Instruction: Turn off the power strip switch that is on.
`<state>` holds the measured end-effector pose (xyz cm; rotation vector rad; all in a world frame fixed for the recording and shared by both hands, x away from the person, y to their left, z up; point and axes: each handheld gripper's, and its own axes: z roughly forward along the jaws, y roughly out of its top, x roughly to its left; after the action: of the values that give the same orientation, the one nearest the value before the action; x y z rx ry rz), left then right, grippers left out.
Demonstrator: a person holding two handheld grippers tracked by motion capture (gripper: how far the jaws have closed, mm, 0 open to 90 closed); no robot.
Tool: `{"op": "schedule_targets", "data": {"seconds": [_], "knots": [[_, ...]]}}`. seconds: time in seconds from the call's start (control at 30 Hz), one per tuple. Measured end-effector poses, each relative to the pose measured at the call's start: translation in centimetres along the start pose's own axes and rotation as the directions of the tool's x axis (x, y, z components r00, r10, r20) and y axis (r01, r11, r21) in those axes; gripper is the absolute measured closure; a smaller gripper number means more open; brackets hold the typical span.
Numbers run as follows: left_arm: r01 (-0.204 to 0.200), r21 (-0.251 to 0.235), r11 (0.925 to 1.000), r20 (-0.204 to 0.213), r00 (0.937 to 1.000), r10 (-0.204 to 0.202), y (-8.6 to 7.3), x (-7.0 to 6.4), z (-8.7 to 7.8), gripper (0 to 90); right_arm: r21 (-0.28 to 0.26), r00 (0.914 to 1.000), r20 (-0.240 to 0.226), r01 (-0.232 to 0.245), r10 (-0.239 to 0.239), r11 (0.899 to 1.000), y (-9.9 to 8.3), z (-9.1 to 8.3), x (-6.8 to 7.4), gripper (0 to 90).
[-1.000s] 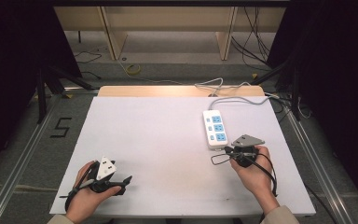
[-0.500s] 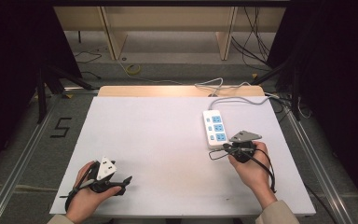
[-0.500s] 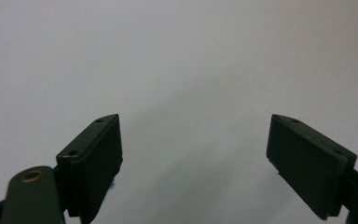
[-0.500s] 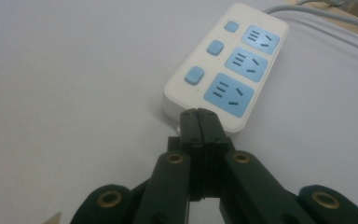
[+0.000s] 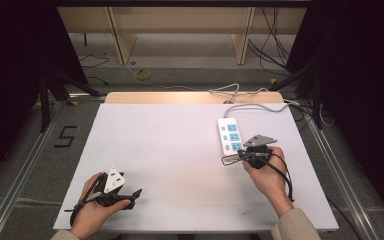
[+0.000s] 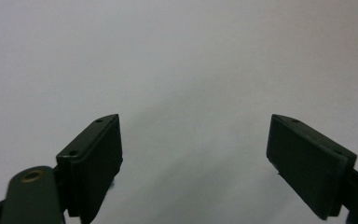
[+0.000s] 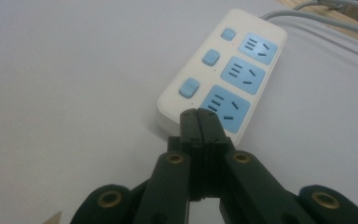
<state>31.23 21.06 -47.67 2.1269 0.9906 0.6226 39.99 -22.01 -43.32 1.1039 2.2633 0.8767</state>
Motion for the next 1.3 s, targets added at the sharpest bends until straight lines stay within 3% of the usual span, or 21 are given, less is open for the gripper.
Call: {"op": "schedule_targets", "data": {"seconds": [1.3], "knots": [[-0.006, 0.002, 1.0000, 0.004, 1.0000, 0.006, 0.0, -0.1, 0.0, 17.9, 0.033, 0.9999, 0.010, -0.013, 0.012, 0.999, 3.3, 2.0, -1.7, 90.0]]}}
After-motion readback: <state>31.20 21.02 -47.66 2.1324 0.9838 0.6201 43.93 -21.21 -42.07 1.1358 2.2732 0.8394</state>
